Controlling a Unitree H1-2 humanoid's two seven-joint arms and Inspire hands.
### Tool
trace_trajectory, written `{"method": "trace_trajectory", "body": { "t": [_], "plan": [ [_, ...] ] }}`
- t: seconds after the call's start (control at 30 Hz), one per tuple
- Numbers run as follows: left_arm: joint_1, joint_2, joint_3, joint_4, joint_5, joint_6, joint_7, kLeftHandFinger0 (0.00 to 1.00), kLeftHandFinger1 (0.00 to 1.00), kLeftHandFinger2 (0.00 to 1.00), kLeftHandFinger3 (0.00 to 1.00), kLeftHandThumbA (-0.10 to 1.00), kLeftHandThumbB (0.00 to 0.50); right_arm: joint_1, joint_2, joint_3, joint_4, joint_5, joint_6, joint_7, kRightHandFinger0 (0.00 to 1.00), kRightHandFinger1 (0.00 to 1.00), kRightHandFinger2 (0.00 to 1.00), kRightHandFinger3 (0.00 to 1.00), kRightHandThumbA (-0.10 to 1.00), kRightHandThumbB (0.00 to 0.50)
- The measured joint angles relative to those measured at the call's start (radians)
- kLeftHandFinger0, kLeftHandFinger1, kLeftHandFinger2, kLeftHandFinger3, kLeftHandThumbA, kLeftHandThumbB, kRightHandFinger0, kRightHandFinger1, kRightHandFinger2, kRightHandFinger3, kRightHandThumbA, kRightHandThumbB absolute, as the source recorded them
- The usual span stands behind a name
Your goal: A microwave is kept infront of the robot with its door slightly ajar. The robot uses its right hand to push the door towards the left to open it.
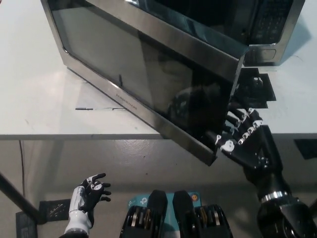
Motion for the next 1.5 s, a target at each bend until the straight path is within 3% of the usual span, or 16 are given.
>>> {"method": "trace_trajectory", "body": {
  "t": [0.3, 0.4, 0.7, 0.93, 0.97, 1.03, 1.07, 1.17, 1.2, 1.33, 1.4, 1.5],
  "plan": [
    [-0.001, 0.000, 0.001, 0.001, 0.000, 0.000, 0.000, 0.33, 0.34, 0.39, 0.51, 0.07, 0.061, 0.150, 0.030, 0.134, -0.055, 0.002, -0.031, 0.024, 0.51, 0.64, 0.70, 0.85, 1.00, 0.150],
    [-0.001, 0.000, 0.001, 0.001, -0.001, 0.000, 0.000, 0.33, 0.33, 0.38, 0.50, 0.07, 0.047, 0.196, 0.031, 0.168, -0.053, 0.001, -0.037, 0.030, 0.51, 0.64, 0.70, 0.84, 0.99, 0.175],
    [-0.007, 0.000, -0.006, 0.008, 0.002, -0.003, 0.000, 0.33, 0.33, 0.38, 0.51, 0.10, 0.049, 0.242, 0.031, 0.185, -0.050, 0.002, -0.052, 0.042, 0.49, 0.64, 0.71, 0.84, 0.97, 0.179],
    [-0.017, 0.001, -0.006, 0.014, 0.001, -0.006, 0.000, 0.31, 0.32, 0.38, 0.53, 0.08, 0.053, 0.239, 0.030, 0.176, -0.050, 0.002, -0.053, 0.042, 0.54, 0.66, 0.72, 0.84, 0.99, 0.167],
    [-0.018, 0.001, -0.006, 0.016, 0.001, -0.006, -0.001, 0.33, 0.33, 0.39, 0.53, 0.08, 0.045, 0.237, 0.029, 0.170, -0.050, 0.003, -0.053, 0.042, 0.56, 0.69, 0.76, 0.89, 0.98, 0.138],
    [-0.018, 0.001, -0.006, 0.018, 0.001, -0.007, 0.000, 0.32, 0.33, 0.39, 0.52, 0.08, 0.051, 0.231, 0.025, 0.149, -0.051, 0.005, -0.053, 0.042, 0.57, 0.70, 0.77, 0.90, 0.93, 0.145],
    [-0.018, 0.001, -0.006, 0.018, 0.001, -0.006, 0.000, 0.32, 0.33, 0.39, 0.52, 0.08, 0.049, 0.227, 0.022, 0.132, -0.051, 0.008, -0.052, 0.041, 0.57, 0.69, 0.77, 0.90, 0.90, 0.129],
    [-0.018, 0.001, -0.006, 0.018, 0.001, -0.006, 0.000, 0.32, 0.33, 0.38, 0.53, 0.08, 0.038, 0.215, 0.004, 0.072, -0.051, 0.012, -0.052, 0.038, 0.58, 0.67, 0.71, 0.86, 0.82, 0.142],
    [-0.018, 0.001, -0.006, 0.018, 0.001, -0.006, 0.000, 0.32, 0.32, 0.38, 0.53, 0.07, 0.035, 0.213, -0.007, 0.046, -0.049, 0.011, -0.052, 0.035, 0.61, 0.71, 0.73, 0.88, 0.79, 0.146],
    [-0.018, 0.001, -0.006, 0.018, 0.002, -0.007, 0.000, 0.32, 0.32, 0.37, 0.51, 0.07, 0.036, 0.210, -0.054, -0.021, -0.015, 0.004, -0.059, 0.027, 0.59, 0.70, 0.72, 0.89, 0.74, 0.133],
    [-0.018, 0.001, -0.005, 0.018, 0.001, -0.007, 0.000, 0.32, 0.33, 0.38, 0.52, 0.05, 0.025, 0.210, -0.080, -0.062, 0.037, -0.002, -0.081, 0.021, 0.52, 0.64, 0.67, 0.81, 0.67, 0.220],
    [-0.018, 0.001, -0.005, 0.018, 0.001, -0.007, 0.000, 0.33, 0.34, 0.40, 0.54, 0.06, 0.033, 0.208, -0.092, -0.122, 0.129, -0.019, -0.113, -0.001, 0.50, 0.62, 0.65, 0.83, 0.63, 0.190]
  ]
}}
